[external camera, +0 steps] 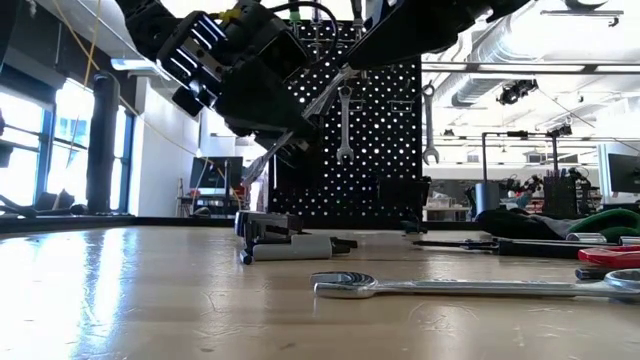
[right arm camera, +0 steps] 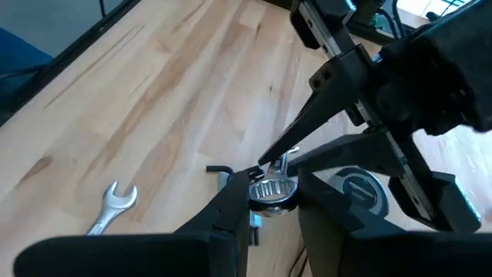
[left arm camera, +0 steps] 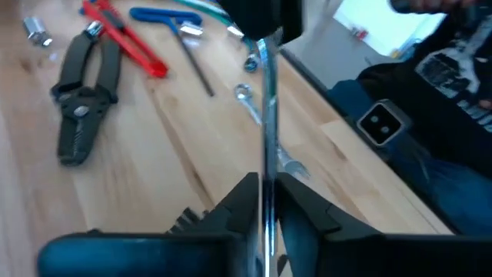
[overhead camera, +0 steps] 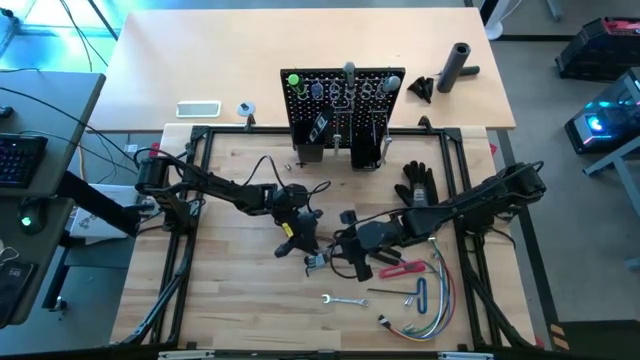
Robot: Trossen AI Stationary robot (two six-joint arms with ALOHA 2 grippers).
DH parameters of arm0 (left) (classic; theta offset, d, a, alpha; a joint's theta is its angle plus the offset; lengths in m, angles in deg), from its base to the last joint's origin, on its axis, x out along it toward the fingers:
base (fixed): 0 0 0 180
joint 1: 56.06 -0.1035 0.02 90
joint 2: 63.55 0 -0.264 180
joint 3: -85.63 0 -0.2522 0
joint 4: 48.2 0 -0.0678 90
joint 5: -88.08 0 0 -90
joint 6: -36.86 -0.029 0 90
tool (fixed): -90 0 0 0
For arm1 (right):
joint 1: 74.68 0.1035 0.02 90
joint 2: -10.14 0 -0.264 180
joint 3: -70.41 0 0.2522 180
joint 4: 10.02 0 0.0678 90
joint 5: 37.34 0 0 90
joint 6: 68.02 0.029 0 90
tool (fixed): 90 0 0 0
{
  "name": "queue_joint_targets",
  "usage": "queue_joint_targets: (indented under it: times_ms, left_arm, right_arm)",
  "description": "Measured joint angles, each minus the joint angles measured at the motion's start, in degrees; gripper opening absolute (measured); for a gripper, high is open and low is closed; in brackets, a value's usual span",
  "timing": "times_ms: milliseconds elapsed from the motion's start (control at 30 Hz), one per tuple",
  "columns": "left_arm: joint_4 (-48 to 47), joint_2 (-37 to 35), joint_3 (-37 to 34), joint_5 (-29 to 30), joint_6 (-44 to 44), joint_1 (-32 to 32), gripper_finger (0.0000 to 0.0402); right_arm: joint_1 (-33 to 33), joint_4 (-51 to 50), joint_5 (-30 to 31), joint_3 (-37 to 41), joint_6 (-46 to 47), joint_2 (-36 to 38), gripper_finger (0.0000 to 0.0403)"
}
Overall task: Hang tools onto peg board
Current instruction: Hang the silver wrench on the peg board
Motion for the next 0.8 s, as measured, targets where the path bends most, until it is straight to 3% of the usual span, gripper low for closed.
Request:
queue_joint_targets:
  times_ms: [133, 367, 600, 800]
  left_arm:
    - [0.9, 0.0, 0.0, -3.5, -1.0, 0.0, 0.0011]
    - [1.1, 0.0, 0.0, -4.8, -1.6, 0.0, 0.0008]
    - [1.7, 0.0, 0.0, -2.9, -3.8, 0.1, 0.0007]
    - [3.4, 0.0, 0.0, -0.2, -4.8, -0.1, 0.0007]
  right_arm:
    - [0.0, 0.6, -1.4, -0.1, -1.1, 0.0, 0.0076]
    - [0.0, 0.6, -1.3, -0.1, -0.3, 0.1, 0.0078]
    - [0.0, -6.0, 3.2, 0.1, 5.8, 1.2, 0.0162]
    - [2.2, -13.3, 7.4, 0.1, 11.3, 6.7, 0.0182]
